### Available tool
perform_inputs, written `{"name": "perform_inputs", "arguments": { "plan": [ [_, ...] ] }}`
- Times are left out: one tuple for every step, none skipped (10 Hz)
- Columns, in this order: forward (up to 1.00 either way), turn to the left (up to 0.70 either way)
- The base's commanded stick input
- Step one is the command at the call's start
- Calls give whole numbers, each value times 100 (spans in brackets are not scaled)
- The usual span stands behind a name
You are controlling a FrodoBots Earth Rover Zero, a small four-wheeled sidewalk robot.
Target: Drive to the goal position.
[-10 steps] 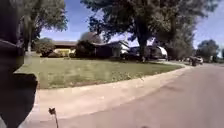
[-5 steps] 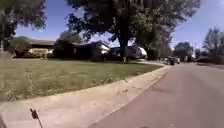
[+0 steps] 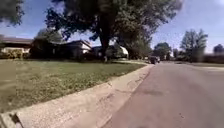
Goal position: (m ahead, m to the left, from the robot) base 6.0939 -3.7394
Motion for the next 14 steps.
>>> {"name": "perform_inputs", "arguments": {
  "plan": [
    [70, -35],
    [70, -35],
    [70, -35],
    [70, -35],
    [70, -35],
    [70, -35],
    [70, -35],
    [70, -35],
    [70, -35],
    [70, -35],
    [70, -35],
    [70, -35],
    [70, -35],
    [70, -35]
  ]
}}
